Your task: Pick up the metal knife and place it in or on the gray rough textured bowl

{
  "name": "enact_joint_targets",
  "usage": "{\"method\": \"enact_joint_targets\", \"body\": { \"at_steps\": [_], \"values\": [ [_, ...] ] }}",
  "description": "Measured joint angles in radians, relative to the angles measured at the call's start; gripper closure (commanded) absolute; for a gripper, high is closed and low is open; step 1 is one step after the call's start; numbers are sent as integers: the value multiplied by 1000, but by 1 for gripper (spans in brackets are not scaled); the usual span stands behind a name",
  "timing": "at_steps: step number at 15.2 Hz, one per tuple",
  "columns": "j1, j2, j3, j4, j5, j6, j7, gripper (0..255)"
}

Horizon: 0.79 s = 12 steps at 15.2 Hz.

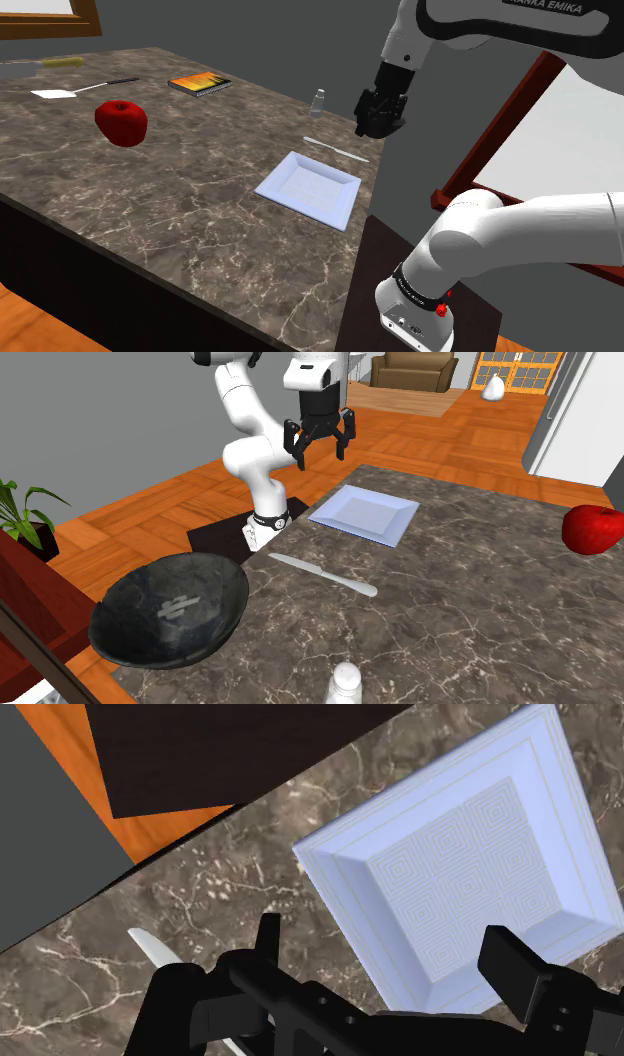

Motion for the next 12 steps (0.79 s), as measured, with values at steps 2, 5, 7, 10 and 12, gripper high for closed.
{"method": "enact_joint_targets", "body": {
  "at_steps": [2,5,7,10,12],
  "values": [
    [3,6,-9,-5,-9,12,-22,0],
    [18,58,-67,-21,-62,87,-154,0],
    [33,99,-104,-24,-95,141,-248,0],
    [57,184,-167,-17,-139,233,-398,0],
    [76,243,-203,-6,-159,292,-493,0]
  ]
}}
